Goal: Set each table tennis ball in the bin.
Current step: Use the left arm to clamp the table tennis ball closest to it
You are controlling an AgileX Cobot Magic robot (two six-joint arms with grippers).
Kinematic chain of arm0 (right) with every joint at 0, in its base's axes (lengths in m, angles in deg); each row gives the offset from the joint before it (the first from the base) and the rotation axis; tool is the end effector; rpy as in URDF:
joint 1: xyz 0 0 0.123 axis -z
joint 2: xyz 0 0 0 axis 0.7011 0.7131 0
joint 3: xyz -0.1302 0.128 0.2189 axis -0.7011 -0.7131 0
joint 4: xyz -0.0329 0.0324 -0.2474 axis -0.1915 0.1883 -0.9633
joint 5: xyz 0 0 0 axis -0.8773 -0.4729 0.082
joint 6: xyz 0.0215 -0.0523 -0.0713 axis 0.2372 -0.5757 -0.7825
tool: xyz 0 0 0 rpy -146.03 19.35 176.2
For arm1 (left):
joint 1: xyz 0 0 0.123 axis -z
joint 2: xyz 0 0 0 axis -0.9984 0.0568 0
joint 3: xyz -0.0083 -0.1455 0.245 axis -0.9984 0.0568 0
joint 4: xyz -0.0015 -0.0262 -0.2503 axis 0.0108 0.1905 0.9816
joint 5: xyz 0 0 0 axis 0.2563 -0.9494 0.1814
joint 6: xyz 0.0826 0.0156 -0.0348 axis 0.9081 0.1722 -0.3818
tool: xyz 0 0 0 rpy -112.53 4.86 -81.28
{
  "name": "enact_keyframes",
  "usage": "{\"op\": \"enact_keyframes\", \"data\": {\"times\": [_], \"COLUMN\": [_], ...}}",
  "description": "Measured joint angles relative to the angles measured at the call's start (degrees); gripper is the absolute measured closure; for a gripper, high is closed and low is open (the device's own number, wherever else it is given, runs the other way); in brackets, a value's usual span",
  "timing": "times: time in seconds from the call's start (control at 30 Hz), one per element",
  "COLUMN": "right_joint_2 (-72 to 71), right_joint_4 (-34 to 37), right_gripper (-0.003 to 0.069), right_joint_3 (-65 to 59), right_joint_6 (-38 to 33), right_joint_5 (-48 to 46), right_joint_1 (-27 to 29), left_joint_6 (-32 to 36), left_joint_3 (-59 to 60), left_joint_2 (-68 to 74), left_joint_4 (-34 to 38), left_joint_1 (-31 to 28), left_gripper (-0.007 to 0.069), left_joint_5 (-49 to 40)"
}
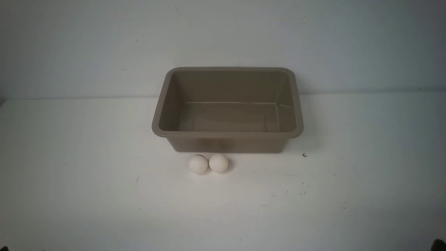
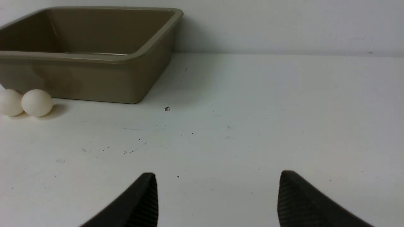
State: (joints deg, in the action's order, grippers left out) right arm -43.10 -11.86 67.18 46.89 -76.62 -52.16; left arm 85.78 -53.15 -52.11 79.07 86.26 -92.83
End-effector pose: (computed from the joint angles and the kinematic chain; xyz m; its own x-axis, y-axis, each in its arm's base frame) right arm 0.0503 0.0105 0.1713 -0.3232 -0.0076 -0.9463 -0.1601 0.9860 0.0468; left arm 0.0521 -0.0039 0.1711 -0.3008 0.0978 -0.9486 0.0668 0.9944 0.0814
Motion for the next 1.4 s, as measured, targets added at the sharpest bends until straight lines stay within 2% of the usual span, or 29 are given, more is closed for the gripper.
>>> {"op": "enact_keyframes", "data": {"times": [0.43, 0.8, 0.93, 1.1, 1.2, 1.4], "right_joint_2": [0.00, 0.00, 0.00, 0.00, -0.05, -0.05], "right_joint_4": [1.03, 6.09, 6.09, 5.55, 5.97, 6.33], "right_gripper": [0.0197, 0.0197, 0.0197, 0.0197, 0.0197, 0.0197], "right_joint_3": [-0.10, 1.23, 7.55, 18.69, 21.76, 22.83], "right_joint_6": [0.60, 0.84, 0.84, 0.84, 0.84, 1.14], "right_joint_5": [0.90, 14.38, 13.12, 4.56, 1.67, 2.76], "right_joint_1": [0.00, 0.00, 0.00, 0.00, 0.00, 0.00], "left_joint_6": [0.00, 0.00, 0.00, 0.00, 0.00, 0.00], "left_joint_3": [0.00, 0.00, 0.00, 0.00, 0.00, 0.00], "left_joint_2": [0.00, 0.00, 0.00, 0.00, 0.00, 0.00], "left_joint_4": [0.00, 0.00, 0.00, 0.00, 0.00, 0.00], "left_joint_1": [0.00, 0.00, 0.00, 0.00, 0.00, 0.00], "left_gripper": [0.0230, 0.0230, 0.0230, 0.0230, 0.0230, 0.0230], "left_joint_5": [0.00, 0.00, 0.00, 0.00, 0.00, 0.00]}}
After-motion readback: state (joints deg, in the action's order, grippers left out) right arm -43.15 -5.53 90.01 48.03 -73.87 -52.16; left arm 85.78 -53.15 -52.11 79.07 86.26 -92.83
